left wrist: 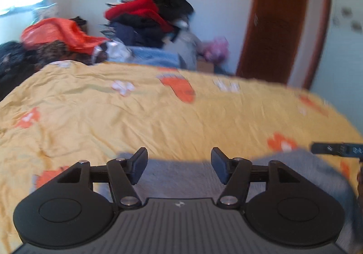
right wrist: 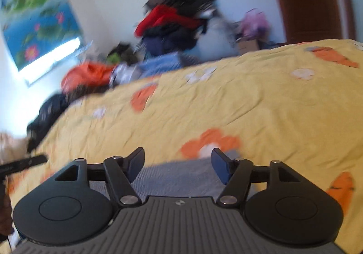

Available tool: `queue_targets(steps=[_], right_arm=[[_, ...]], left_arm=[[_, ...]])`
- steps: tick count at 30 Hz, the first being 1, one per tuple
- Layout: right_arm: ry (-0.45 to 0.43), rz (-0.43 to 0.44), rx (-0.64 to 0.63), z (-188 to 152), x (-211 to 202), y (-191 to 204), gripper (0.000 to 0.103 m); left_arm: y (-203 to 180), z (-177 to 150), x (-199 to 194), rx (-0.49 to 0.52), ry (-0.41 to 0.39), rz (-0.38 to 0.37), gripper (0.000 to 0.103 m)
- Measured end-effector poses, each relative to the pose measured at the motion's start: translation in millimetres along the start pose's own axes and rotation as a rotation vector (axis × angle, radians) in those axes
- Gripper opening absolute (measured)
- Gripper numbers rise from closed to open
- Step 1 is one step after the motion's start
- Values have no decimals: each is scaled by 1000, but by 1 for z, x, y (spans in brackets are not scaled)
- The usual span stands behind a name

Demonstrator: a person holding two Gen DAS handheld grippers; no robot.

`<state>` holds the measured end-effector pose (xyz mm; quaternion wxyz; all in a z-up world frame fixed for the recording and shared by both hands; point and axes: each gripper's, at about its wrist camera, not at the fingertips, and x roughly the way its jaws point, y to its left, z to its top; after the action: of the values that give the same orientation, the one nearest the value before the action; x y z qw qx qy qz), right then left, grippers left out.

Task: Fold small clothes
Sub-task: 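Open both grippers and lift them off the folded sweater, then move both grippers over the folded grey sweater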

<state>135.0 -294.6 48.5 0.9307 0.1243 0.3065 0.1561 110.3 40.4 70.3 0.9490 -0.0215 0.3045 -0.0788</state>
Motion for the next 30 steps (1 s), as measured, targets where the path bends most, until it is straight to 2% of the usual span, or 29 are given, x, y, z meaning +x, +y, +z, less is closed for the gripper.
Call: queue_targets(steps=[3, 4, 5, 6, 9, 12, 14, 15, 17, 18, 19, 22, 25, 28, 30], right_arm=[[78, -138, -116, -22, 30, 16, 68], [95, -178, -141, -30, 36, 14, 69], [82, -201, -164, -39, 37, 10, 69], [49, -186, -167, -43, 32, 5, 70], [36, -158, -97, -38, 29, -8, 70], [48, -191, -111, -34, 35, -6, 70], [55, -238, -122, -35, 28, 3, 70], [44, -245, -118, -37, 18, 8, 71], [-5, -177, -113, -45, -11, 18, 73], [-22, -141, -118, -51, -24, 23, 78], [-31, -122, -134, -57, -35, 28, 83], [5, -138, -208, -81, -41, 37, 85], [-3, -172, -318, -101, -38, 41, 86], [11, -185, -333, -101, -34, 44, 90], [21, -192, -326, -96, -33, 45, 89]], left_arm=[[-7, -26, 36, 29, 154, 63, 61], [-2, -38, 41, 39, 148, 67, 65], [2, -47, 36, 75, 95, 62, 67], [5, -53, 33, 91, 82, 53, 67], [13, -49, 33, 66, 87, 41, 68], [6, -45, 31, 87, 86, 84, 68], [0, -47, 13, 90, 61, 133, 67], [-2, -50, 0, 85, 41, 132, 67], [-7, -58, -29, 59, -2, 88, 74], [-10, -64, -38, 51, -8, 64, 76], [-12, -70, -43, 49, 1, 47, 77], [-12, -90, -36, 47, 79, 60, 78], [-5, -98, -34, 27, 52, 43, 82], [-9, -94, -31, 41, 60, 62, 84], [-15, -91, -37, 50, 74, 99, 84]])
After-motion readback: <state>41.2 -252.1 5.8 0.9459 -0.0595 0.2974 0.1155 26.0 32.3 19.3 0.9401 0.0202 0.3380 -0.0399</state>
